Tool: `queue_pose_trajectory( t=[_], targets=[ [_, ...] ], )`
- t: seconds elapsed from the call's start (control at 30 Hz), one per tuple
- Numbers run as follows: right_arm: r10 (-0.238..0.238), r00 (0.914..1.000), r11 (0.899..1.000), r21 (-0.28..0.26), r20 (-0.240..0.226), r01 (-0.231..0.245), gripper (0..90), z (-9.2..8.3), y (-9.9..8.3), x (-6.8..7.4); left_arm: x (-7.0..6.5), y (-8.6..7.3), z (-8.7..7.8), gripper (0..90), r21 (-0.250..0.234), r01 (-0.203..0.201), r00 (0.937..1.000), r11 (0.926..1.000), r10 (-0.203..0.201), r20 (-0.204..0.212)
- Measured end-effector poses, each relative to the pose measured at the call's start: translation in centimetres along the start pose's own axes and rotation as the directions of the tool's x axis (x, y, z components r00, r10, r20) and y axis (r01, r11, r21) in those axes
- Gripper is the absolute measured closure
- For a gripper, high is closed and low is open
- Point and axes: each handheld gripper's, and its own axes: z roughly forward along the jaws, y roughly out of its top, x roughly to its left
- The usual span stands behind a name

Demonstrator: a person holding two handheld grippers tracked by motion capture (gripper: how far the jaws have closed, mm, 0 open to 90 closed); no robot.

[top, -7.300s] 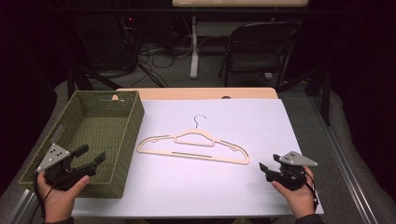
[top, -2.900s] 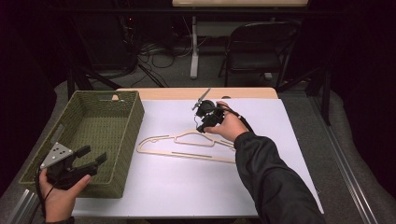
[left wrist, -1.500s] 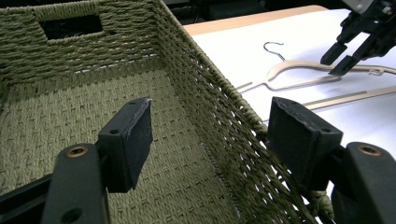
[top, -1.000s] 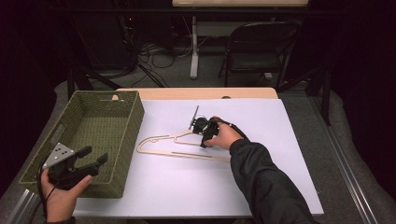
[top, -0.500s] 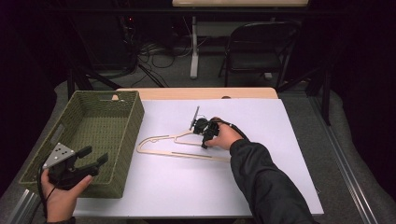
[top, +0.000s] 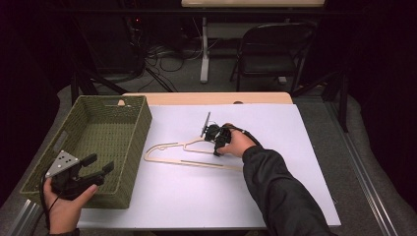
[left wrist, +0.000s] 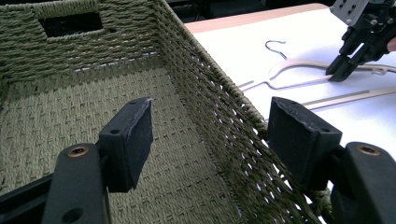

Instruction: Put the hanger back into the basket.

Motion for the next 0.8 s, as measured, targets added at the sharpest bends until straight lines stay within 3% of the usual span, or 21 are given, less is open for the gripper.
queue_pose_trajectory(
  t=[0.23, 0.4, 0.5, 0.53, 0.8],
  targets=[
    [-0.045, 0.9989, 0.998, 0.032, -0.017, 0.045, 83.1, -0.1, 0.1, 0.5, 0.0, 0.0, 0.0, 31.1, 0.001, -0.002, 1.0000, 1.0000, 0.002, -0.002],
    [-0.048, 0.9980, 0.996, 0.075, -0.041, 0.051, 85.1, -0.1, 0.0, 0.9, 0.0, 0.1, 0.0, 31.2, -0.001, -0.002, 1.0000, 1.0000, 0.002, 0.000],
    [-0.054, 0.9975, 0.996, 0.070, -0.044, 0.057, 85.2, -0.1, -0.1, 0.9, 0.0, 0.1, -0.1, 31.2, -0.004, 0.000, 1.0000, 1.0000, 0.000, 0.000],
    [-0.076, 0.9968, 0.995, 0.056, -0.026, 0.077, 85.3, -0.3, -0.3, 1.0, 0.0, 0.1, -0.1, 31.2, -0.003, 0.000, 1.0000, 1.0000, 0.000, -0.001],
    [-0.065, 0.9977, 0.996, 0.052, -0.020, 0.066, 85.4, -0.6, -0.5, 1.1, -0.2, 0.2, -0.1, 31.3, -0.007, -0.005, 1.0000, 1.0000, 0.005, 0.004]
  ],
)
